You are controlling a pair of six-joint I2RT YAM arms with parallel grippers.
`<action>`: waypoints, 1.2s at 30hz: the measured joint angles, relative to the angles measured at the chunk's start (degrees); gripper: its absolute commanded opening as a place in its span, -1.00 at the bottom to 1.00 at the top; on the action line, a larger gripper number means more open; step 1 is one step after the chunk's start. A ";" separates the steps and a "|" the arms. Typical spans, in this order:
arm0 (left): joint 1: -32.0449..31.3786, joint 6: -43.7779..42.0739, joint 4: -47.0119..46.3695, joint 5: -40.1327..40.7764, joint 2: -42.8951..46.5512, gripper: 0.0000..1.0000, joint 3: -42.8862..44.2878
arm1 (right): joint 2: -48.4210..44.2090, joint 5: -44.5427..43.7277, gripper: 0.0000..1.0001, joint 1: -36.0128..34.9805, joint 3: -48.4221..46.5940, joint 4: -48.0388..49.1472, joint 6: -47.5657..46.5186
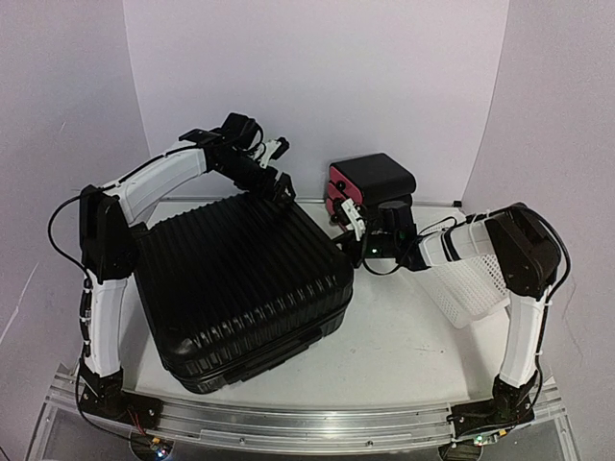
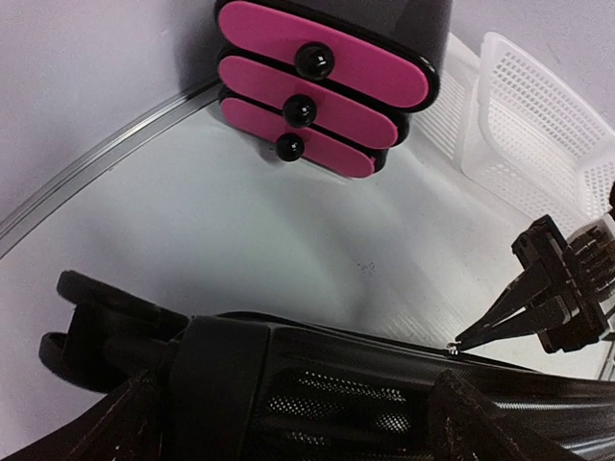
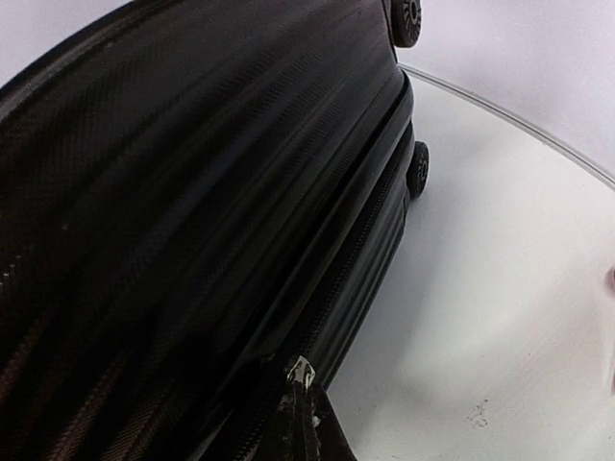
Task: Open, take out, and arrange the luggage
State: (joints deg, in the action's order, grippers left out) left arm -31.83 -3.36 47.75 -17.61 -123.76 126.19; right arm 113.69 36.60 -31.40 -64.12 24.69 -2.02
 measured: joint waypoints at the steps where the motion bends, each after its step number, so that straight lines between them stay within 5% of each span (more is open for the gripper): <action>1: -0.61 0.94 0.55 1.99 1.01 0.95 -0.72 | 0.00 0.04 -1.00 0.00 0.31 0.63 0.59; 4: -1.57 6.01 0.98 7.89 8.04 0.97 -7.80 | -0.11 0.02 -1.00 -0.20 2.08 2.43 1.73; 8: 0.39 17.88 8.07 11.21 29.81 0.92 -25.90 | -1.40 -0.11 -1.00 -0.39 4.72 4.26 2.12; 13: 10.10 31.30 12.79 16.94 57.79 0.99 -44.81 | -2.05 0.07 -1.00 -0.39 5.53 4.48 2.12; 17: 9.60 40.04 18.38 21.18 70.01 0.99 -53.11 | -2.08 0.33 -1.00 -0.35 5.53 4.46 2.16; 25: 9.64 50.29 10.54 17.11 71.38 0.99 -68.28 | -2.08 0.74 -1.00 -0.37 5.53 4.44 3.10; 36: 11.37 43.65 6.91 18.73 56.35 0.99 -59.87 | -5.53 -5.27 -1.00 -2.82 9.35 4.17 3.93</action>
State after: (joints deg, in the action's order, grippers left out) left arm -20.47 40.29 54.65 1.13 -67.42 66.32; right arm 108.16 31.33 -34.22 -54.76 28.86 1.91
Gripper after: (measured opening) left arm 0.996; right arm 0.006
